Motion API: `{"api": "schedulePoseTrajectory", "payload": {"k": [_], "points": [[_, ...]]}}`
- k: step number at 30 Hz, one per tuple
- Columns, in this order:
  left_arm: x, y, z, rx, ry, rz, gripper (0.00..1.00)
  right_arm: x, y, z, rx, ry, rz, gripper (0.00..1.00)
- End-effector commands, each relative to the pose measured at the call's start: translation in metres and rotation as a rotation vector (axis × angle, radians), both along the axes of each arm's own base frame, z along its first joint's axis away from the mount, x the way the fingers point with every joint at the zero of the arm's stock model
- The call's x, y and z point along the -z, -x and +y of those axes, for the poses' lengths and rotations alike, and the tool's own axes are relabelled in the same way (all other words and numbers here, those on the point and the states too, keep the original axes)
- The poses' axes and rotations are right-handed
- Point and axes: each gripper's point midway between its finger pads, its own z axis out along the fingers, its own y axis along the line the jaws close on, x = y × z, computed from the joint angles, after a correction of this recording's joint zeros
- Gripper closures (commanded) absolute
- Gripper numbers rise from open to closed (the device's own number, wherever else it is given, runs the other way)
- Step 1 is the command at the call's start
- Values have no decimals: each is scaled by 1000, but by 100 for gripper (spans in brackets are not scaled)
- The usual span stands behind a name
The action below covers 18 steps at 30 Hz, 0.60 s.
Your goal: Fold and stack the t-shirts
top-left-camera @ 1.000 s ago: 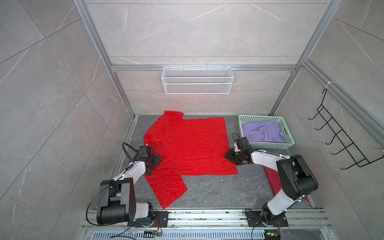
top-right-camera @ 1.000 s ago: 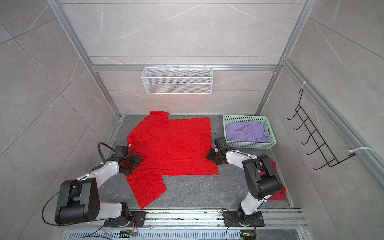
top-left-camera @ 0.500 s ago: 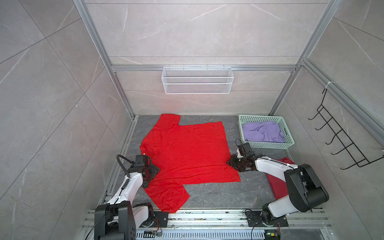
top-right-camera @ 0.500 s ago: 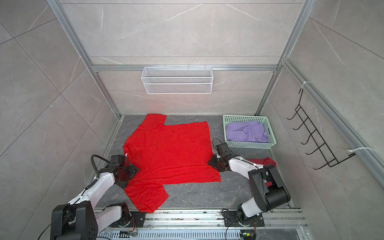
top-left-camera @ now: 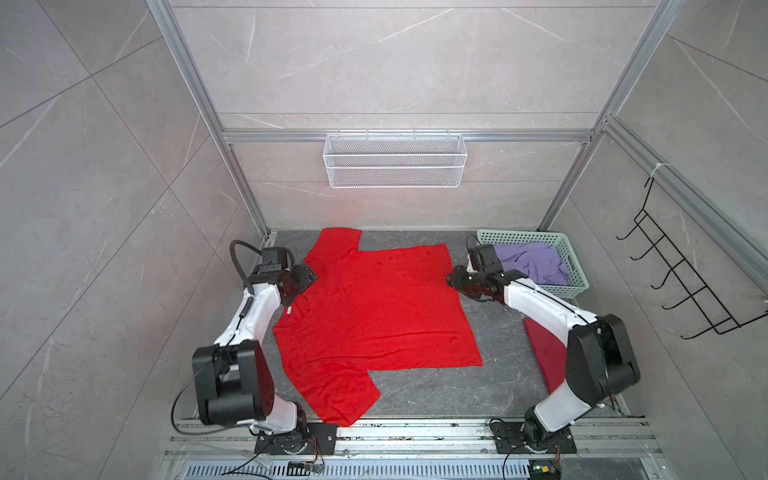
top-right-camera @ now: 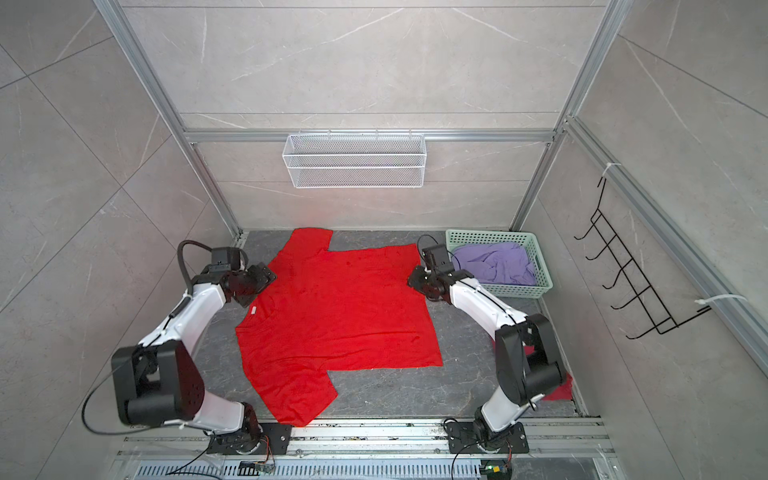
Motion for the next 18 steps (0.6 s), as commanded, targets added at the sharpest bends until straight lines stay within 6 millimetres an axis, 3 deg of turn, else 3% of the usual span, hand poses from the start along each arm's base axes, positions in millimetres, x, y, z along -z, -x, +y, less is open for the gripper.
{"api": "schedulePoseTrajectory", "payload": {"k": [1, 10, 15, 18], "points": [[-6, -41, -6, 83, 12, -56, 13, 6, -35, 10, -8, 31, -36, 48], [15, -138, -12, 75, 122, -107, 13, 12, -125, 23, 54, -31, -139, 46], [32, -172, -16, 49, 172, -125, 13, 34, -165, 28, 104, -81, -137, 46], [45, -181, -18, 40, 179, -109, 13, 52, -178, 35, 113, -108, -112, 46]]}}
